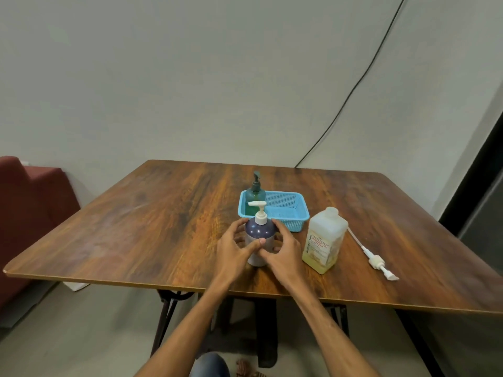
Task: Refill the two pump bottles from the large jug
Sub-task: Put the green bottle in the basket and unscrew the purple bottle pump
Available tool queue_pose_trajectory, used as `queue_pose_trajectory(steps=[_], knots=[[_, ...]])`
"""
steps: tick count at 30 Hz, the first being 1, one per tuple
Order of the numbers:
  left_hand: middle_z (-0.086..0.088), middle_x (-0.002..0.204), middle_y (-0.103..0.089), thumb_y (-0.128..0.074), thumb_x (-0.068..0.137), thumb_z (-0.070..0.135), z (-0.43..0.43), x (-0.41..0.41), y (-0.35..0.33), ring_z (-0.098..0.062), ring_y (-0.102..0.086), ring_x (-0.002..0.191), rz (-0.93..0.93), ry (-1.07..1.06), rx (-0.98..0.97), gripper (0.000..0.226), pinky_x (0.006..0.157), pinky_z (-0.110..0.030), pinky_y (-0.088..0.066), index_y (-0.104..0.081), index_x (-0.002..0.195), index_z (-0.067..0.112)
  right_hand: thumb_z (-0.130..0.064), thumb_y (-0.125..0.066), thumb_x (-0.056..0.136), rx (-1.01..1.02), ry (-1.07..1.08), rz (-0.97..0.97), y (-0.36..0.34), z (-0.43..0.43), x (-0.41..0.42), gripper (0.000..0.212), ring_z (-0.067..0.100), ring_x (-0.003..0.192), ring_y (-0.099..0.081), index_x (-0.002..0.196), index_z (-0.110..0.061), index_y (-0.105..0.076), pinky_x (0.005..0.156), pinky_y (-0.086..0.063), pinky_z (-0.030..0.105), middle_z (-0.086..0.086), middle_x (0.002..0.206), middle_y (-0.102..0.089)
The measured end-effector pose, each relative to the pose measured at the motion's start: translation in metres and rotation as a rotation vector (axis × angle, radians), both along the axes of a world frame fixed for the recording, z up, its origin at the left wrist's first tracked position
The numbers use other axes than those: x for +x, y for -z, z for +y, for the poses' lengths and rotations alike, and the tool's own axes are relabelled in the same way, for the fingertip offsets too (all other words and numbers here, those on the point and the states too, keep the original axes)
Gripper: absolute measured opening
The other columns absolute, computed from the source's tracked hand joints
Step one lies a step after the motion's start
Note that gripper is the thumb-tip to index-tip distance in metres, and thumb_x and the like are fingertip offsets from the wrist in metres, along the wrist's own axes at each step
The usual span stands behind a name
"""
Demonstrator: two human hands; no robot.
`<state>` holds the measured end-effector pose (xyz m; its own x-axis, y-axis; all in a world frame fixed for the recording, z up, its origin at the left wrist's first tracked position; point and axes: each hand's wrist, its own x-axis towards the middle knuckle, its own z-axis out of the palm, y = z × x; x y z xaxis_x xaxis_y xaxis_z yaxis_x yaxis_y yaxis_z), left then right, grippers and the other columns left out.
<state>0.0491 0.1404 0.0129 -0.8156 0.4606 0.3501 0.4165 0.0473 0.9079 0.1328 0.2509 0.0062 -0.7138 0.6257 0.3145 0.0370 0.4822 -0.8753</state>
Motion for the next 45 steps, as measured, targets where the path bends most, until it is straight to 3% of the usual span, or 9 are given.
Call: queue_pose_trajectory(steps=[10,18,23,27,33,36,40,43,45], knots=[[0.016,0.122,-0.057,-0.079,0.072,0.054,0.013,0.003,-0.002,-0.002,-0.057,0.111,0.006,-0.018,-0.027,0.068,0.09,-0.023,-0.05,-0.05,0.128,0.031,-0.037,-0.087,0.067,-0.035,0.031,0.009,0.011,0.005,-0.001,0.089,0.011,0.131,-0.052,0.143,-0.045,-0.04,0.101,-0.054,0.045,-0.017,0.143,-0.052],[-0.002,0.121,-0.069,-0.058,0.097,0.011,0.021,-0.018,-0.039,-0.017,-0.064,0.116,-0.071,0.366,0.094,0.028,0.095,-0.033,-0.054,-0.064,0.123,0.01,-0.035,-0.089,0.069,-0.041,0.019,0.032,0.016,0.009,-0.005,0.084,0.008,0.127,-0.054,0.138,-0.044,-0.043,0.097,-0.056,0.04,-0.021,0.138,-0.053],[-0.002,0.104,-0.075,-0.078,0.081,0.012,0.028,-0.024,-0.038,-0.016,-0.071,0.101,-0.085,0.243,0.131,0.027,0.091,-0.044,-0.057,-0.073,0.107,0.01,-0.028,-0.091,0.068,-0.039,0.014,0.027,0.015,0.013,-0.005,0.085,0.008,0.126,-0.055,0.138,-0.041,-0.045,0.099,-0.055,0.042,-0.019,0.136,-0.055],[0.007,0.094,-0.073,-0.09,0.065,0.029,0.037,-0.014,-0.037,-0.007,-0.07,0.09,0.005,0.014,0.104,0.034,0.073,-0.029,-0.061,-0.072,0.092,0.018,-0.027,-0.091,0.068,-0.023,0.034,0.026,0.015,0.013,-0.006,0.082,0.008,0.126,-0.054,0.135,-0.043,-0.046,0.099,-0.055,0.041,-0.018,0.136,-0.055],[0.006,0.127,-0.064,-0.064,0.093,0.023,0.03,-0.011,-0.036,-0.008,-0.062,0.116,-0.053,0.304,0.056,0.042,0.091,-0.023,-0.054,-0.055,0.133,0.015,-0.025,-0.09,0.069,-0.02,0.021,0.029,0.012,0.011,-0.007,0.082,0.01,0.126,-0.055,0.134,-0.047,-0.044,0.098,-0.056,0.04,-0.019,0.135,-0.055],[0.001,0.119,-0.07,-0.061,0.094,0.007,0.025,-0.014,-0.037,-0.012,-0.065,0.112,-0.054,0.334,0.134,0.03,0.092,-0.03,-0.056,-0.064,0.124,0.009,-0.029,-0.092,0.065,-0.023,0.017,0.024,0.013,0.014,-0.007,0.084,0.008,0.123,-0.055,0.135,-0.041,-0.046,0.096,-0.057,0.038,-0.018,0.133,-0.056],[0.005,0.106,-0.072,-0.084,0.075,0.023,0.035,-0.017,-0.035,-0.01,-0.068,0.101,0.052,0.108,0.094,0.035,0.084,-0.036,-0.06,-0.07,0.106,0.014,-0.027,-0.091,0.067,-0.013,0.016,0.023,0.012,0.013,-0.006,0.083,0.008,0.125,-0.054,0.133,-0.048,-0.045,0.098,-0.055,0.038,-0.019,0.134,-0.055],[0.006,0.121,-0.065,-0.083,0.075,0.036,0.038,-0.014,-0.034,-0.008,-0.063,0.11,0.026,0.137,0.043,0.057,0.088,-0.027,-0.057,-0.06,0.124,0.02,-0.024,-0.09,0.069,-0.005,0.028,0.017,0.011,0.011,-0.007,0.085,0.009,0.124,-0.054,0.121,-0.068,-0.038,0.098,-0.056,0.037,-0.023,0.13,-0.054],[0.007,0.13,-0.061,-0.073,0.086,0.031,0.035,-0.012,-0.034,-0.006,-0.06,0.116,-0.012,0.23,0.055,0.055,0.092,-0.025,-0.055,-0.053,0.136,0.021,-0.025,-0.09,0.069,-0.011,0.032,0.011,0.011,0.011,-0.008,0.085,0.01,0.125,-0.055,0.127,-0.062,-0.039,0.097,-0.056,0.04,-0.021,0.133,-0.055]])
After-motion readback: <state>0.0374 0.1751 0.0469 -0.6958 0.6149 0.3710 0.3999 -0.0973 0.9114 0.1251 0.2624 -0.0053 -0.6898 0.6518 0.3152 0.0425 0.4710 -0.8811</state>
